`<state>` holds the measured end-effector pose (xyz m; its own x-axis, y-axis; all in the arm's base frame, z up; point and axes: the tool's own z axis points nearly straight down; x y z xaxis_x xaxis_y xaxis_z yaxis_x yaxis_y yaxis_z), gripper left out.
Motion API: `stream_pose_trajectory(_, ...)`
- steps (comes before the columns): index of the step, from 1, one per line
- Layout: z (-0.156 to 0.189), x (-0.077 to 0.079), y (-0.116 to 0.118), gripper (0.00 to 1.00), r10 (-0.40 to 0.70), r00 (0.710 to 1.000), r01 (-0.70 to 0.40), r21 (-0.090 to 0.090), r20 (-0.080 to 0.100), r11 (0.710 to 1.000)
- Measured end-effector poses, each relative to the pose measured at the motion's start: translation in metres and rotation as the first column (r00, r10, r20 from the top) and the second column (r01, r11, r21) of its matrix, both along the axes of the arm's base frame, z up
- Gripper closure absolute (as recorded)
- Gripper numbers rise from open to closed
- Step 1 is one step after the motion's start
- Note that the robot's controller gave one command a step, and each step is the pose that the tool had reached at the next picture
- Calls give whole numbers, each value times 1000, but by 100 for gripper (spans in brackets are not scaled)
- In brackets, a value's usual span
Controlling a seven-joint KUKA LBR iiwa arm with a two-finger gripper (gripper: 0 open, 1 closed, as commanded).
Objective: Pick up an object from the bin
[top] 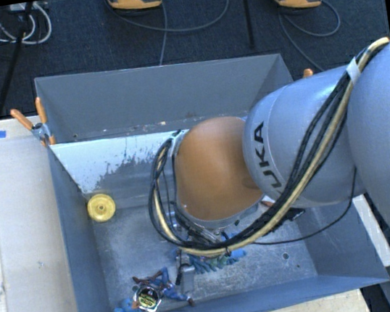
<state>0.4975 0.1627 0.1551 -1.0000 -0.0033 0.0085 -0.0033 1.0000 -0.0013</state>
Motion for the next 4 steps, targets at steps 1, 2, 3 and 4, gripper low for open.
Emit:
stream_pose_trajectory(1,4,1,-1,0,-4,1000,4,1,6,1000)
stream_pose_trajectory(2,-36,-4,-8,0,62,998,-62,2,12,998)
stream_pose_trajectory(3,-82,-6,-8,0,101,995,-101,1,6,995)
stream_pose_trajectory(4,-88,-10,-2,100,-2,1000,2,0,6,1000)
